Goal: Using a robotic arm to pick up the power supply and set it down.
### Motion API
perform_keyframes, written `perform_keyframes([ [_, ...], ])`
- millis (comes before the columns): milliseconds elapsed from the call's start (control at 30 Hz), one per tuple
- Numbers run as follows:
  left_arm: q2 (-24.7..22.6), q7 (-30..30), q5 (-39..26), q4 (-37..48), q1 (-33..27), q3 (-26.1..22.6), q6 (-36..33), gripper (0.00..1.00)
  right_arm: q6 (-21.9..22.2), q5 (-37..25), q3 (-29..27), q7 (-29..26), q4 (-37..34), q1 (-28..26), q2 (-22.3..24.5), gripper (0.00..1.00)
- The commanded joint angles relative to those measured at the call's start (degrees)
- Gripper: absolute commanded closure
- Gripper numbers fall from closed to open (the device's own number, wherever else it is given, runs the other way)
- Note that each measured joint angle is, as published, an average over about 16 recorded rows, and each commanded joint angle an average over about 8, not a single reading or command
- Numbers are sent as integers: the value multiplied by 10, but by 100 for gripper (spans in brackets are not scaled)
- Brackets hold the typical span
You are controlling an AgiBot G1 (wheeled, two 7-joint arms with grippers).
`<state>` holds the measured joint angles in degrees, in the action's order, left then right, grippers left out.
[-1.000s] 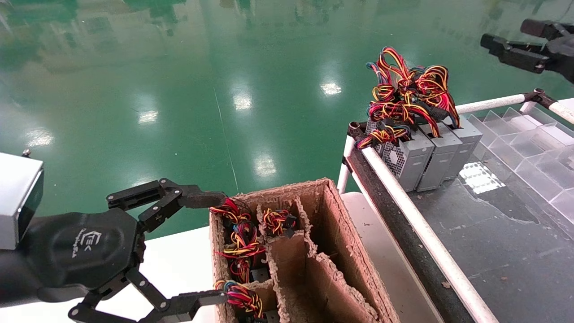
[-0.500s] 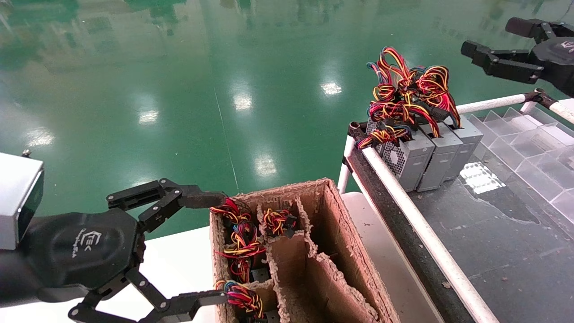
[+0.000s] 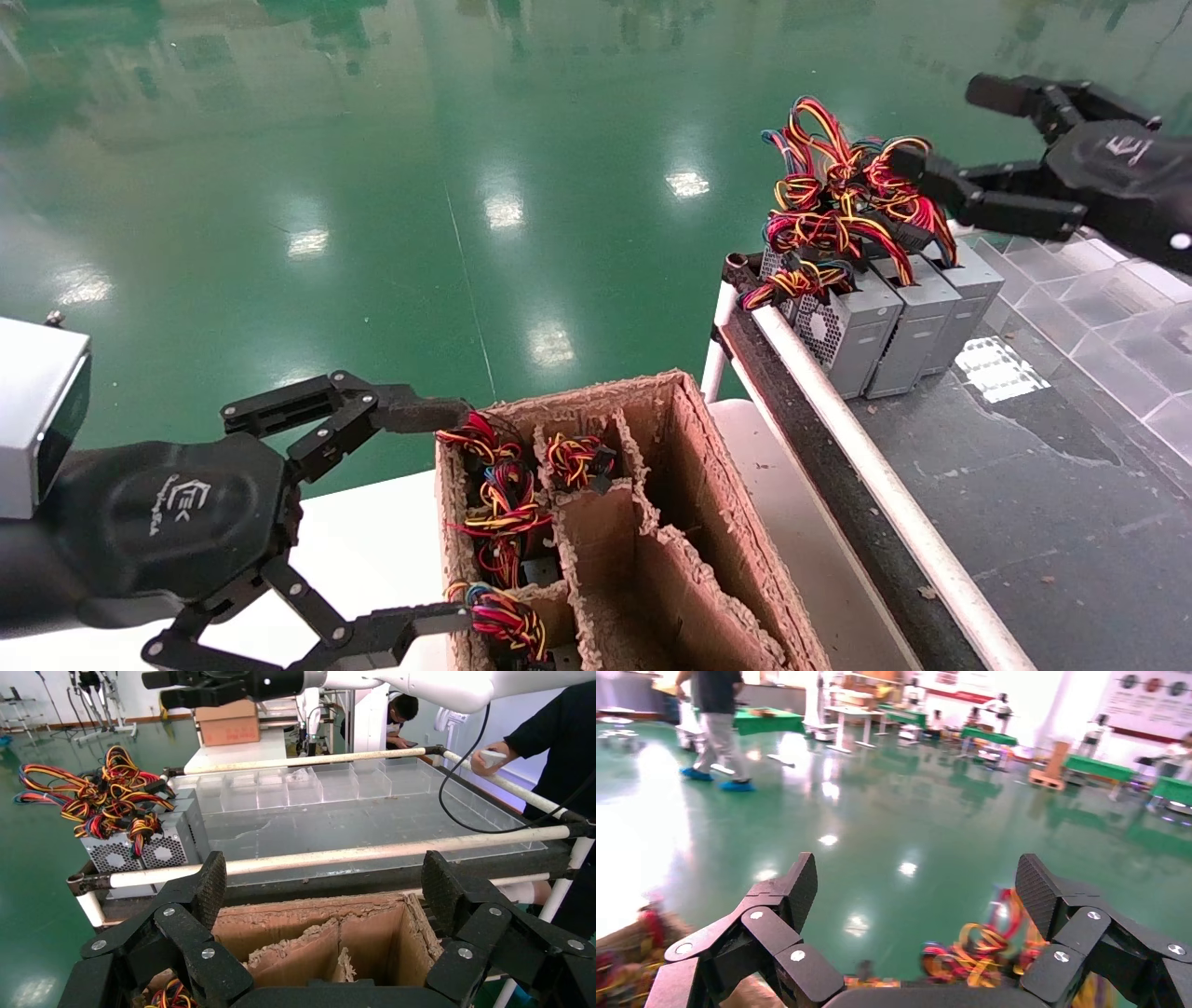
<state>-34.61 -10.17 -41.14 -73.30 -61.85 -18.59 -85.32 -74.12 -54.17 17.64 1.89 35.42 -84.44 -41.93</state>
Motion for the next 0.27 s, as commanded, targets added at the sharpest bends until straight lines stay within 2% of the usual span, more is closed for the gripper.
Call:
perform_keyframes([
  [33,0,0,0,0,0,0,0,0,-7,8,-1,-8,24,15,4,0],
  [267,0,0,0,0,0,0,0,0,-28,30,-4,-30,92,55,17,0],
])
